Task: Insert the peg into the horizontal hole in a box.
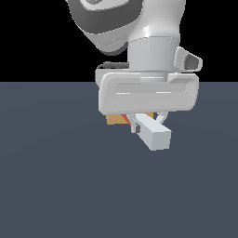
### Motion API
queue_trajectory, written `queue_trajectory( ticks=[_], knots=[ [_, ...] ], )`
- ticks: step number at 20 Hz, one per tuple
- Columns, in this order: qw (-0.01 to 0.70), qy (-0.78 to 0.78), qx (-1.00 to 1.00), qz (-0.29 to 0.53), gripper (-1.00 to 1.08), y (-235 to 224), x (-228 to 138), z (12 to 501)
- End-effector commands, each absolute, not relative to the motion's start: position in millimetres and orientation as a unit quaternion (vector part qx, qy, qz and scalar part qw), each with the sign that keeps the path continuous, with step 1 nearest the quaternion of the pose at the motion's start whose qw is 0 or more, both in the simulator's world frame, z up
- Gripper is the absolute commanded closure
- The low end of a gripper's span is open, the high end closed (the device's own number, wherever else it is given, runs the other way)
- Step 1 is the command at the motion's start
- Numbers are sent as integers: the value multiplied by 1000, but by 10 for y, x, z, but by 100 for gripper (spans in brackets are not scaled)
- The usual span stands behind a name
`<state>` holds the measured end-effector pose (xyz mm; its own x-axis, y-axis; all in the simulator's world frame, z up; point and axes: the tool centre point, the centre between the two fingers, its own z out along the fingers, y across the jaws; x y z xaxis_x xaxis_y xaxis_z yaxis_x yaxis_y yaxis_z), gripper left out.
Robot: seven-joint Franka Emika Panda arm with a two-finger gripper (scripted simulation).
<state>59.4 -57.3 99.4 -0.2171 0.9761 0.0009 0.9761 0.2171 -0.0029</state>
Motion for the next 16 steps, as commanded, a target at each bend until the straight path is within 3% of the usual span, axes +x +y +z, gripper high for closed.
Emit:
queue_trajectory(
  ticks=[1, 9, 16],
  knots=[
    [0, -777, -630, 0, 108, -299, 612, 1115],
    [0, -769, -639, 0, 108, 394, 681, 1383],
    [0, -766, -643, 0, 108, 652, 727, 1481]
  ],
)
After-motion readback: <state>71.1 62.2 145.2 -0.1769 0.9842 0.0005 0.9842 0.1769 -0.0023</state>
